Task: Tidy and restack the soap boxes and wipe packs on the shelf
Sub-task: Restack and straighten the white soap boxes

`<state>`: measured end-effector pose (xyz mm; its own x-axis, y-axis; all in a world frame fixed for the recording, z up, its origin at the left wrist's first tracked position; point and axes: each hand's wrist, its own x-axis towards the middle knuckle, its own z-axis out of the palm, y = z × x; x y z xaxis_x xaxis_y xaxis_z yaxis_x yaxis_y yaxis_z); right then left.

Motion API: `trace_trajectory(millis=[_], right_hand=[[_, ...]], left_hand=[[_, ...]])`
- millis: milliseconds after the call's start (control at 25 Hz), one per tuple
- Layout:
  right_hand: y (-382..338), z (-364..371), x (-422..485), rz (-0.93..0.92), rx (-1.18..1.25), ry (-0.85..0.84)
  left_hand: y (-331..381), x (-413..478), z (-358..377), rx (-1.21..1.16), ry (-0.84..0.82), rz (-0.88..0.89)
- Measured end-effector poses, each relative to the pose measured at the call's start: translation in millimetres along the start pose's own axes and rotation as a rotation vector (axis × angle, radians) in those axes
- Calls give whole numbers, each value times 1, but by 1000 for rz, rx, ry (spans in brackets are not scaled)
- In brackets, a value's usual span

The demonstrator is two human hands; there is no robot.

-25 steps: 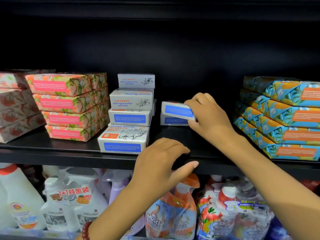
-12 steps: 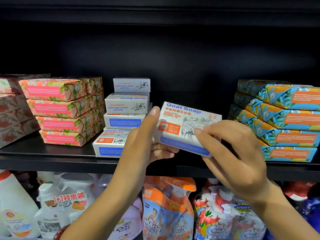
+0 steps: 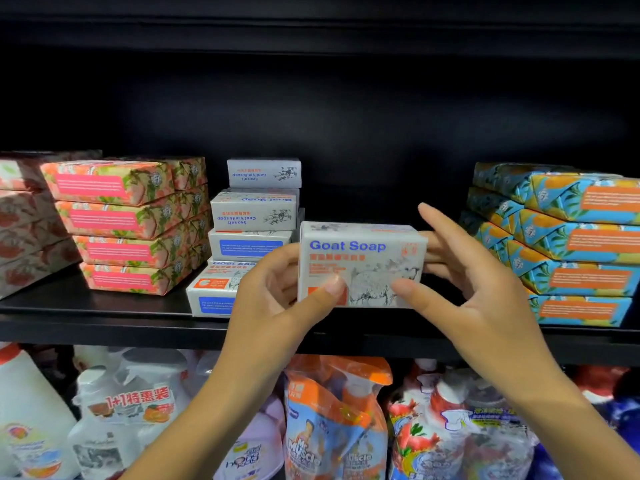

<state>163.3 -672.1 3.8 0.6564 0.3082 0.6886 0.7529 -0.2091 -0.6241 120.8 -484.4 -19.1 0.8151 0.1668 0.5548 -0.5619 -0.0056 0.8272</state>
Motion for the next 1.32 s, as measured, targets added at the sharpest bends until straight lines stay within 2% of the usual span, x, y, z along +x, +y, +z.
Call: trace_trajectory(millis=[160,360,480,560,640,720,840,960,1040,1160,1320], right_hand=[[-9,-1,5,-24,78,-13],[-8,7,-5,-275,-160,155],[-3,9,-6,-334,-156,182],[0,8,-5,-245,-132,124],[3,4,-5,-85,-68,-17],[3,1,-3,81,106,-167],[3,-1,5,200,358,-187],[-2,-2,11,100,281,-182],[-4,-1,9,30,229,-122],[-6,7,3,-78,124,15],[-4,21,-2,-285,-34,114]], left_hand=[[3,0,-2,-2,-3,49],[11,1,-6,-48,-54,-4],[15,2,-9,40,-138,5],[17,2,-12,71,-150,48],[16,3,-14,104,-137,103],[13,4,-13,166,-137,178],[10,2,-12,297,-157,290],[8,2,-12,430,-172,395],[8,4,-15,497,-163,398],[12,2,-17,393,-99,212],[15,1,-18,298,-37,82]])
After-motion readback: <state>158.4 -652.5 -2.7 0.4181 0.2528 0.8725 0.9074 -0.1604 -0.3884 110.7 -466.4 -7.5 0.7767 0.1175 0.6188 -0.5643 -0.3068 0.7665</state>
